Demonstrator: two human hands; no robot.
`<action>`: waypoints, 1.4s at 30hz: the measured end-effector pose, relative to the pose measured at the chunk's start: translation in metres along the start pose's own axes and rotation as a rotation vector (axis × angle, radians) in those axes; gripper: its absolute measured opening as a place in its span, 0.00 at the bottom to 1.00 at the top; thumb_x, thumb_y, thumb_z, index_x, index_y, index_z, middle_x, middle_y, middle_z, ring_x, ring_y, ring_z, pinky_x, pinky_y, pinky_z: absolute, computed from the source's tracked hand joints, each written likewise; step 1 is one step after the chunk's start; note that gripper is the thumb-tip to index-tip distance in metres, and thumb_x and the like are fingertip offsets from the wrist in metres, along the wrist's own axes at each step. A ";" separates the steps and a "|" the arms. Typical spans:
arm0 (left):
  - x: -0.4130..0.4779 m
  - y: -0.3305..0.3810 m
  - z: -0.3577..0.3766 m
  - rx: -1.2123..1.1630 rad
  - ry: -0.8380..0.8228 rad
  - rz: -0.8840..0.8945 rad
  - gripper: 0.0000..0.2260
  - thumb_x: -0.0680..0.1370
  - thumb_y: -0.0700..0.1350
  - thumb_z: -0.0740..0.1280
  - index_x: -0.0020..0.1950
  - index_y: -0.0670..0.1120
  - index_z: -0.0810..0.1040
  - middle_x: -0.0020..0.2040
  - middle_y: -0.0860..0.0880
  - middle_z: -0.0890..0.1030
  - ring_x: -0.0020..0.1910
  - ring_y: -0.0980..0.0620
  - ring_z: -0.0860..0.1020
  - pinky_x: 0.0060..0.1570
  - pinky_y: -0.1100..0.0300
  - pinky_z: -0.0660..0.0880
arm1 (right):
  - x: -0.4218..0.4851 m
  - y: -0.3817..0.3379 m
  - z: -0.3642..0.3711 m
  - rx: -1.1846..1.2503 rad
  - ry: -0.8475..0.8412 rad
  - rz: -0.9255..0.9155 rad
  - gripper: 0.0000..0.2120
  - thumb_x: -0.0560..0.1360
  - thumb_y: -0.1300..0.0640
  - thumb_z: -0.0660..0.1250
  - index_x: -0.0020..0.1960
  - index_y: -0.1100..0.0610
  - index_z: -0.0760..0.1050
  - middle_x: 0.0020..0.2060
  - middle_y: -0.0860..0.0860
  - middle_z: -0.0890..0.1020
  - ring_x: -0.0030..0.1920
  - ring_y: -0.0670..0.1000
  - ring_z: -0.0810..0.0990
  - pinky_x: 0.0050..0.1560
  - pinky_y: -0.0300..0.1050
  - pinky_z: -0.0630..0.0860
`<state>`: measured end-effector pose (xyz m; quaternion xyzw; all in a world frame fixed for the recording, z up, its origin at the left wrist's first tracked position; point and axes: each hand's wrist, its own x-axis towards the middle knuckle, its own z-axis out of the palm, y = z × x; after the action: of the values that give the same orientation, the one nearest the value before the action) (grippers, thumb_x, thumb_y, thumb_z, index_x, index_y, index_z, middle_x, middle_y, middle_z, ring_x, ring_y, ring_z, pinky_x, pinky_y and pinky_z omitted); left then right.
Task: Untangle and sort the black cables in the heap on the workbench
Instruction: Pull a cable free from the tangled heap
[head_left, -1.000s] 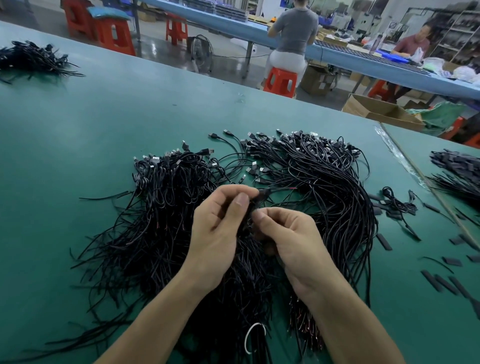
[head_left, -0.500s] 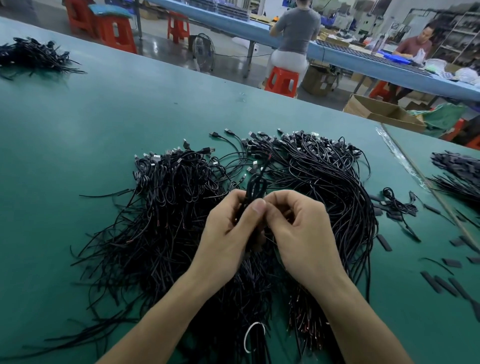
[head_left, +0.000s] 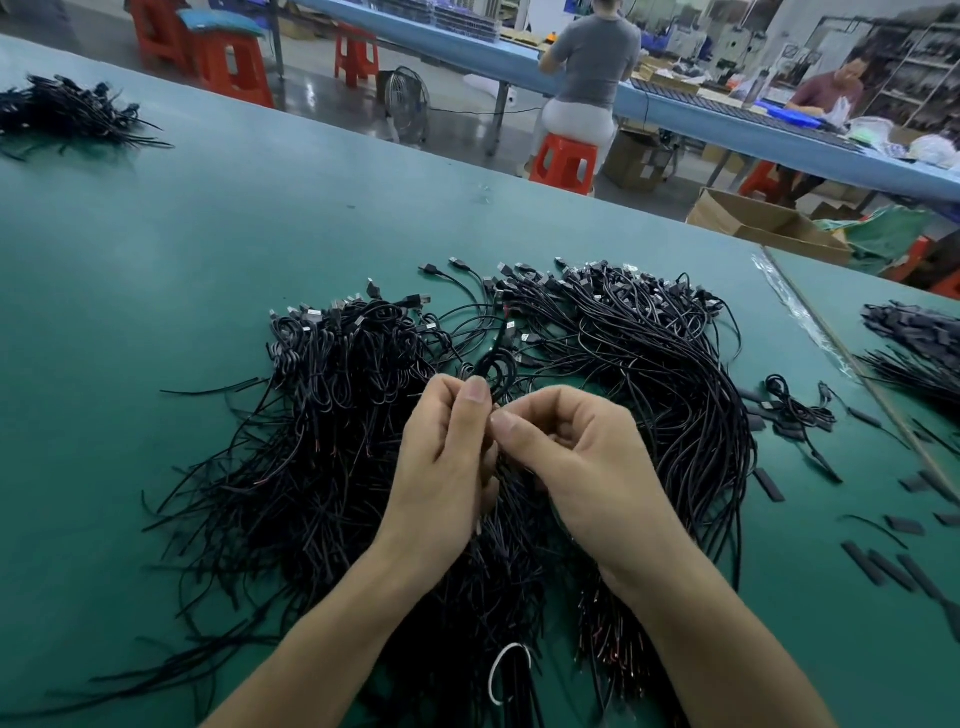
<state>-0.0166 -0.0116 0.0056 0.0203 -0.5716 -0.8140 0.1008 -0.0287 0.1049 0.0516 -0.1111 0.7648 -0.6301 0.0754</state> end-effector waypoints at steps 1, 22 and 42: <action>0.000 0.000 0.000 -0.002 0.009 -0.036 0.15 0.83 0.55 0.59 0.38 0.54 0.70 0.27 0.57 0.68 0.24 0.60 0.66 0.22 0.65 0.66 | -0.001 0.001 0.000 -0.145 0.049 -0.110 0.03 0.76 0.59 0.72 0.43 0.54 0.81 0.35 0.47 0.84 0.34 0.42 0.82 0.37 0.35 0.77; 0.006 0.002 0.000 -0.238 -0.068 -0.490 0.16 0.85 0.51 0.57 0.38 0.49 0.68 0.28 0.54 0.62 0.21 0.59 0.58 0.17 0.70 0.55 | 0.005 0.024 -0.007 -1.150 0.147 -0.674 0.08 0.81 0.56 0.61 0.47 0.56 0.78 0.41 0.50 0.78 0.43 0.52 0.75 0.43 0.51 0.77; 0.016 -0.005 -0.018 0.332 -0.070 0.214 0.17 0.82 0.35 0.63 0.52 0.58 0.83 0.43 0.52 0.85 0.41 0.55 0.84 0.40 0.66 0.78 | 0.009 0.024 -0.006 -0.163 0.075 -0.149 0.06 0.81 0.59 0.65 0.46 0.54 0.79 0.40 0.51 0.83 0.43 0.60 0.80 0.48 0.59 0.79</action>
<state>-0.0301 -0.0297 -0.0045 -0.0526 -0.7001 -0.6934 0.1623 -0.0404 0.1132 0.0294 -0.1498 0.8055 -0.5733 -0.0099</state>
